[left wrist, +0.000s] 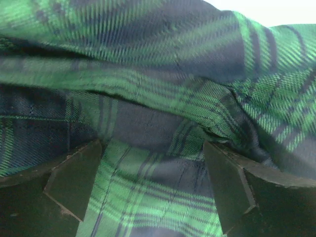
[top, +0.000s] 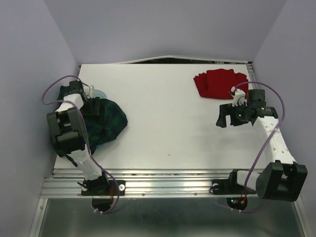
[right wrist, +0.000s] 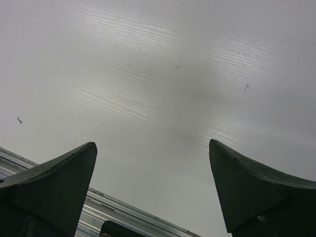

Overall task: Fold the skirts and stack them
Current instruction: Grab the skirt from the pile, then move the skirt to the center of the board

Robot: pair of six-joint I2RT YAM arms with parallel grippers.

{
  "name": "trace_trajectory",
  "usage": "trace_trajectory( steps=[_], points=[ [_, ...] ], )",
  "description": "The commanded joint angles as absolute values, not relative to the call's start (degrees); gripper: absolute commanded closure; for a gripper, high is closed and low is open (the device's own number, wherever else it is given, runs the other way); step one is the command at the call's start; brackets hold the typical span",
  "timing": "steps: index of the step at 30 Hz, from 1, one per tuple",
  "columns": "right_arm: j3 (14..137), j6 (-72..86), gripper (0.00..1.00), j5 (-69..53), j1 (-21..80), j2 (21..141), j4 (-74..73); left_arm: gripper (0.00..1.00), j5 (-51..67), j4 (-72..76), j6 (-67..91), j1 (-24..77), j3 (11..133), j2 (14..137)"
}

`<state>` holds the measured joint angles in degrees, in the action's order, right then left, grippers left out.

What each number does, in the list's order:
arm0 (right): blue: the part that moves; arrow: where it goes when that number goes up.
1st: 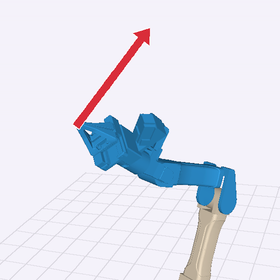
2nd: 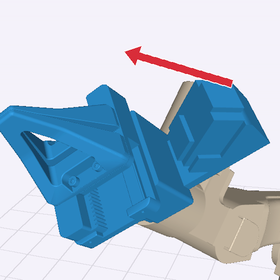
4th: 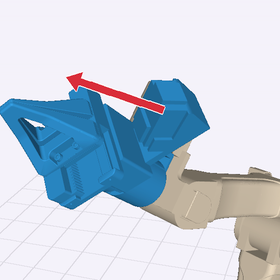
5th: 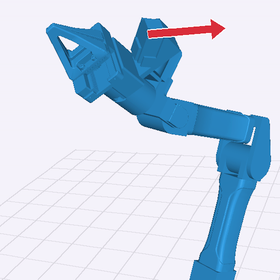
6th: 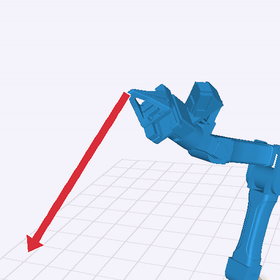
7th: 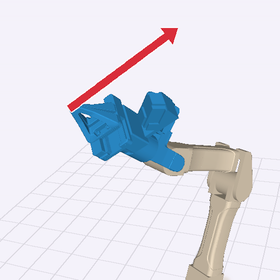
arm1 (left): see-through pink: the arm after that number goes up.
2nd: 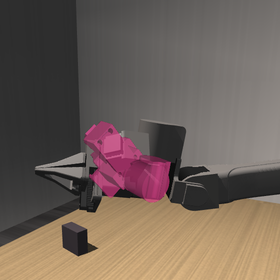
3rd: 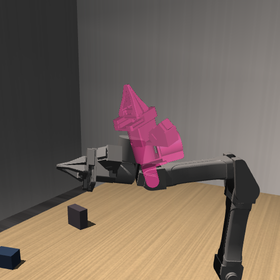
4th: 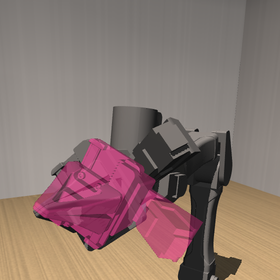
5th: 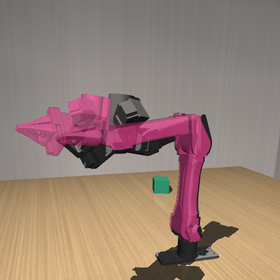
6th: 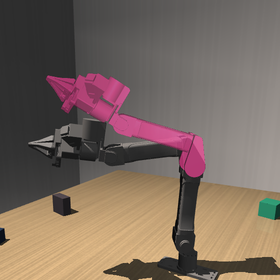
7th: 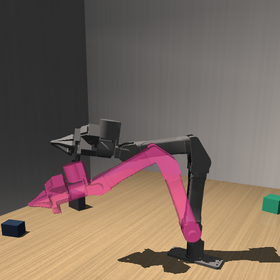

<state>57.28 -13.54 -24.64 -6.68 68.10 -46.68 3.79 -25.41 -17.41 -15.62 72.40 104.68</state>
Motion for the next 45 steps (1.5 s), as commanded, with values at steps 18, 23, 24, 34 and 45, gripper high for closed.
trace_trajectory(
  steps=[18,23,24,34,45],
  points=[
    [60.82,-12.83,0.0,-26.37,-6.86,67.67,-46.49,1.0,10.89,-38.22,-18.19,-15.82,82.6,84.22],
    [61.0,-12.22,0.0,-27.68,-6.86,67.5,-46.32,1.0,11.78,-46.04,-21.09,-15.82,95.79,77.09],
    [60.91,-12.22,0.0,-28.12,-6.86,67.5,-46.23,1.0,12.39,-46.4,-21.44,-15.82,98.32,75.95],
    [62.66,-12.22,0.0,-29.09,-6.86,67.5,-46.67,1.0,24.93,-46.06,-18.9,-15.82,118.52,71.98],
    [65.74,-8.62,0.0,-29.36,-6.86,68.29,-44.12,1.0,46.5,-34.02,-10.46,-4.25,121.91,76.11]
  ],
)
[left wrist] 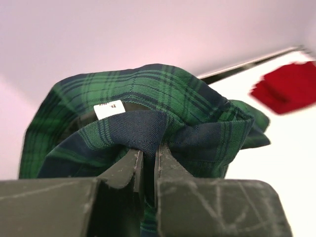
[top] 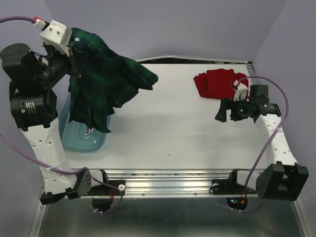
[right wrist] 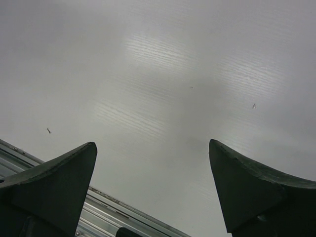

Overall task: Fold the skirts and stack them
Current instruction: Move the skirt to the center of the board

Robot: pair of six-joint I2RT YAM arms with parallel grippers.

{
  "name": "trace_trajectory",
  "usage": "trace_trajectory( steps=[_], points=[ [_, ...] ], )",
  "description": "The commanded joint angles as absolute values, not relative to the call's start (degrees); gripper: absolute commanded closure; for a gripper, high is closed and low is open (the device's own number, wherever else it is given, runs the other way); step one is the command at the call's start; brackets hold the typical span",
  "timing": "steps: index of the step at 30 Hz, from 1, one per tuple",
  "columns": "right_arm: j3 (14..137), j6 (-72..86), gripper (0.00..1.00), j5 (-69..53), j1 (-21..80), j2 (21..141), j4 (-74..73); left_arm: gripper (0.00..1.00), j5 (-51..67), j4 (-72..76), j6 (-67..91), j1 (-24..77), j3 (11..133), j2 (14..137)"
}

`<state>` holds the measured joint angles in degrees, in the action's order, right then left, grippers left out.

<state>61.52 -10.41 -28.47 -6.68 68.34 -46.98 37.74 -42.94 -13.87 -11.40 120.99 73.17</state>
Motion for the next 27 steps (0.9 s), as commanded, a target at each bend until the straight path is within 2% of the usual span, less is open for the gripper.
trace_trajectory(
  steps=[1,5,10,14,20,27],
  points=[
    [66.18,-8.61,0.0,-29.27,-6.86,68.81,-44.03,1.0,45.19,-33.67,-11.59,3.26,120.77,76.64],
    [68.55,-8.7,0.0,-27.78,-6.86,70.05,-44.12,1.0,40.7,-33.92,-14.58,13.78,116.38,79.97],
    [69.17,-9.93,0.0,-23.31,-6.86,71.01,-44.21,0.98,40.43,-41.74,-30.45,27.3,109.44,84.72],
    [68.2,-11.77,0.0,-19.52,-6.86,72.68,-45.17,0.94,36.57,-41.57,-40.5,36.0,94.44,86.92],
    [66.97,-18.62,0.0,-21.87,-6.86,72.42,-48.5,0.88,37.62,-42.09,-54.37,38.5,83.42,92.28],
    [66.27,-27.15,0.0,-29.26,-6.86,72.86,-50.98,0.78,37.79,-43.68,-58.45,35.95,83.84,94.66]
  ],
)
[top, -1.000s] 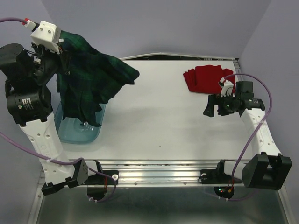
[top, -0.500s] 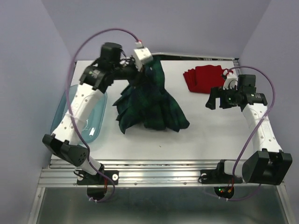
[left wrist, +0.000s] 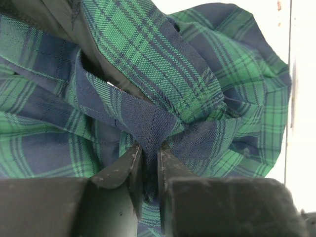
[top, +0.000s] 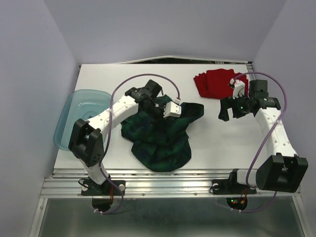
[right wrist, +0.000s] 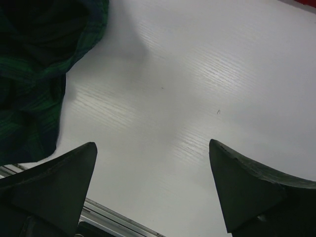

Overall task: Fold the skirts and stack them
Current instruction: Move the skirt to the center of the board

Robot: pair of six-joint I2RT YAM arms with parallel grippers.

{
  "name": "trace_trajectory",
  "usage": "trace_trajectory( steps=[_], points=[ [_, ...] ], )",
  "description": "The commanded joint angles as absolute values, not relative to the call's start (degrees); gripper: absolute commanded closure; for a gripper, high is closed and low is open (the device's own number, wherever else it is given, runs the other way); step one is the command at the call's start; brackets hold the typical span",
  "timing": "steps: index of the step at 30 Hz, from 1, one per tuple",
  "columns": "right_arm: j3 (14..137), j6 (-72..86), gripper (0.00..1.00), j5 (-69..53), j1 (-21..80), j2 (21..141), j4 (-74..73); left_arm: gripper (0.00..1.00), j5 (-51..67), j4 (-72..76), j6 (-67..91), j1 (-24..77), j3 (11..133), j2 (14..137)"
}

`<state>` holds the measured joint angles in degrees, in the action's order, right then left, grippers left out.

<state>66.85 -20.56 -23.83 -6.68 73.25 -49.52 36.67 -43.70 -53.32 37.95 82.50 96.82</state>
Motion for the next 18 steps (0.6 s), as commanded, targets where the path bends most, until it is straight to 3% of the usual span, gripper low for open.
trace_trajectory(
  steps=[1,8,9,10,11,18],
  points=[
    [65.92,-27.51,0.0,-30.05,-6.86,72.51,-49.5,0.76,37.97,-43.59,-58.8,34.29,84.02,93.35],
    [70.48,-16.21,0.05,-36.29,-6.86,80.94,-44.92,0.56,29.98,-42.19,-60.56,32.87,79.2,82.02],
    [70.49,-14.35,0.06,-37.26,-6.86,81.82,-43.87,0.46,29.62,-41.93,-59.77,32.87,78.49,82.0],
    [70.49,-12.5,0.06,-38.22,-6.86,82.78,-42.99,0.24,29.1,-41.75,-58.98,32.87,77.7,80.0],
    [70.31,-10.57,0.07,-39.97,-6.86,83.58,-40.89,0.17,28.74,-41.4,-57.5,32.87,76.04,79.02],
    [69.17,-0.17,0.09,-43.59,-6.86,88.76,-32.43,0.16,24.62,-35.43,-42.04,33.22,70.93,72.25]
  ],
)
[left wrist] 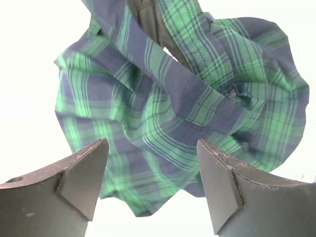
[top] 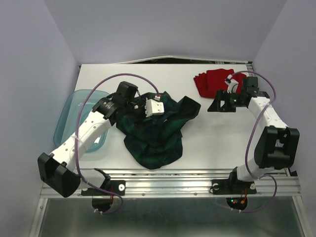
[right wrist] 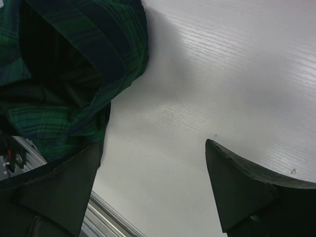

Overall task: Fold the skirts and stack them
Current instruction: Move the skirt to the center of the board, then flatten the skirt out

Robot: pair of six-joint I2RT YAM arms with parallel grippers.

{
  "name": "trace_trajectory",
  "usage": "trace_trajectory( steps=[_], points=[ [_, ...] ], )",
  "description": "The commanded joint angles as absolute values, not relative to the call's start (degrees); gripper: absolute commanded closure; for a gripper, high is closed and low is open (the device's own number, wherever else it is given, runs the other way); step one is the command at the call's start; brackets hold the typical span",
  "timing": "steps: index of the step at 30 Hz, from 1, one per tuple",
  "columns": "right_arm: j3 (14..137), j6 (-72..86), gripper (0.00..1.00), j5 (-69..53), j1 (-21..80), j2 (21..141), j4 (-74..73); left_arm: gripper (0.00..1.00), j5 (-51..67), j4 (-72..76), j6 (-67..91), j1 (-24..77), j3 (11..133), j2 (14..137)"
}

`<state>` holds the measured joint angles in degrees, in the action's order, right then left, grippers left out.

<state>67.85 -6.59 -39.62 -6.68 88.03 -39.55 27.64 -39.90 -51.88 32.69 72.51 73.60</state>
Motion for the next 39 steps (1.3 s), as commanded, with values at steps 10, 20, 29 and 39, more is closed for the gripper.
trace_trajectory(
  steps=[10,20,29,39],
  points=[
    [61.88,8.08,0.16,-44.03,-3.7,86.31,-24.18,0.2,9.44,-32.7,-30.77,43.58,77.07,77.5],
    [65.04,9.49,0.25,-40.09,0.87,89.74,-23.82,0.34,5.28,-40.33,-27.87,48.6,97.54,96.58],
    [69.43,5.37,0.3,-28.48,5.88,94.13,-22.5,0.3,-2.37,-40.08,-26.02,51.68,94.14,97.56],
    [75.14,0.88,0.74,-22.15,8.44,98.7,-23.38,0.25,-12.89,-38.76,-23.91,52.29,82.28,93.79]
  ],
)
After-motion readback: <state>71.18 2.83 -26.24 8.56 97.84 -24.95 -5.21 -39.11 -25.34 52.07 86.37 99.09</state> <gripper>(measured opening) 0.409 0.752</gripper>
